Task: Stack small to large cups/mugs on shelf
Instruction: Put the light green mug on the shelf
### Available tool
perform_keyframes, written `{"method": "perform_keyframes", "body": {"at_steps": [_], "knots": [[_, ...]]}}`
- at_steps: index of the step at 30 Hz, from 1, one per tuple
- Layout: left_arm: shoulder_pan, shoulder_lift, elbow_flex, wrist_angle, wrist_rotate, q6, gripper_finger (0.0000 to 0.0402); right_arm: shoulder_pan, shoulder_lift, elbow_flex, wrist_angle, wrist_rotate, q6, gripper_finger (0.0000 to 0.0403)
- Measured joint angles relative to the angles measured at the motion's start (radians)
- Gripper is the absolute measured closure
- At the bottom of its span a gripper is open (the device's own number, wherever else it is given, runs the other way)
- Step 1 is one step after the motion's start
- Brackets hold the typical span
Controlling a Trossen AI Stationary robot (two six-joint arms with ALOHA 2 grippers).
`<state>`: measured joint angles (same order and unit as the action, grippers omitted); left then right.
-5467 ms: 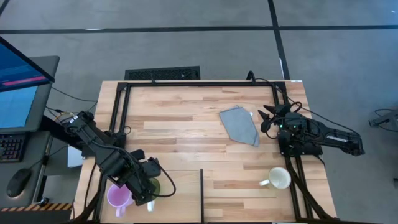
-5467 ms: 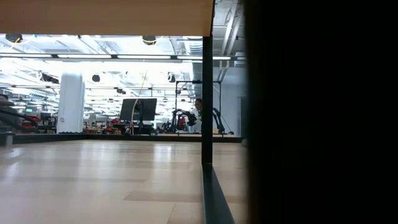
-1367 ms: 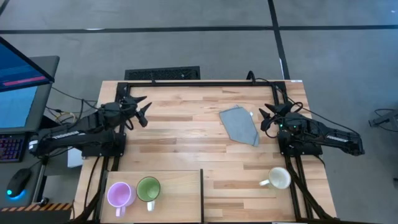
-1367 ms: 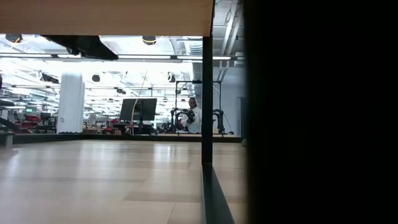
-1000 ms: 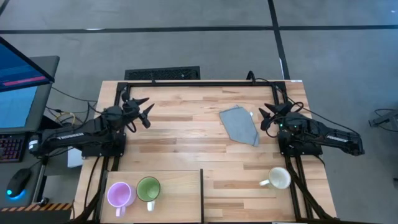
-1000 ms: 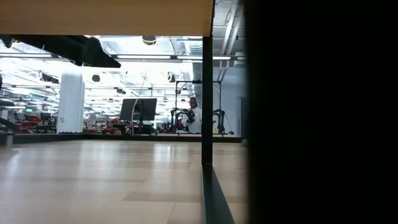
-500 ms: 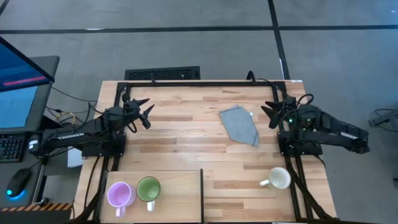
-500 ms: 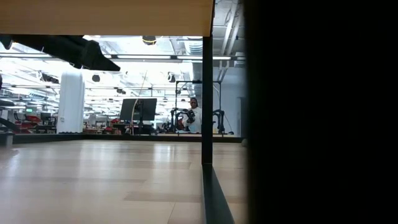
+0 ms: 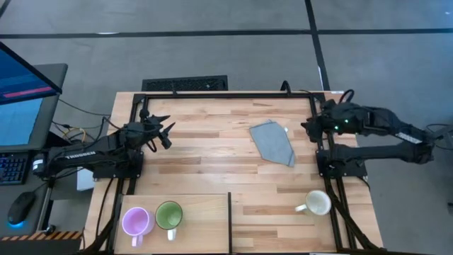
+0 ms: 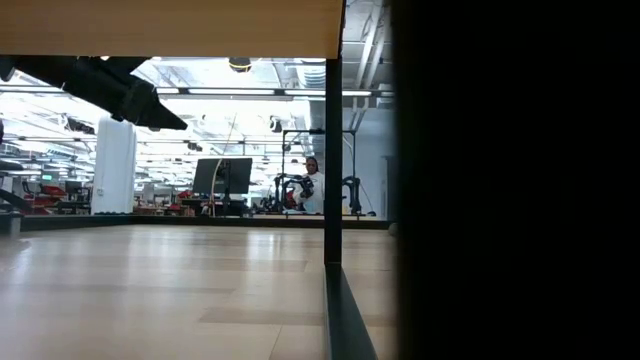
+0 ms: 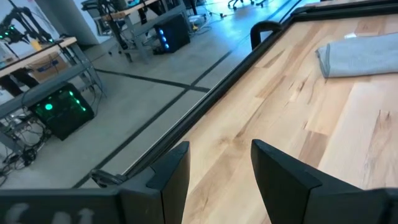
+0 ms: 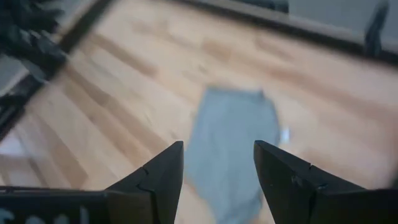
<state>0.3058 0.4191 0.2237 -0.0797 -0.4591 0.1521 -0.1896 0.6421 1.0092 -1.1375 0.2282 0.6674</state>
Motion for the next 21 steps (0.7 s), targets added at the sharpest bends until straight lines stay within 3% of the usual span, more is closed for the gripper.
{"method": "perform_keyframes", "body": {"at_steps": [6, 10, 15, 21], "knots": [[0.000, 0.000, 0.000, 0.000, 0.000, -0.001, 0.0239, 0.026, 0.131, 0.106, -0.278, -0.083, 0.215, 0.0187], [0.000, 0.000, 0.000, -0.005, 0.000, -0.003, 0.0239, 0.104, 0.160, 0.111, -0.351, -0.172, 0.347, 0.0187], [0.000, 0.000, 0.000, -0.027, 0.000, -0.003, 0.0239, 0.283, 0.166, 0.111, -0.342, -0.198, 0.520, 0.0187], [0.000, 0.000, 0.000, -0.049, 0.000, -0.003, 0.0239, 0.577, 0.195, 0.113, -0.353, -0.163, 0.796, 0.0187]]}}
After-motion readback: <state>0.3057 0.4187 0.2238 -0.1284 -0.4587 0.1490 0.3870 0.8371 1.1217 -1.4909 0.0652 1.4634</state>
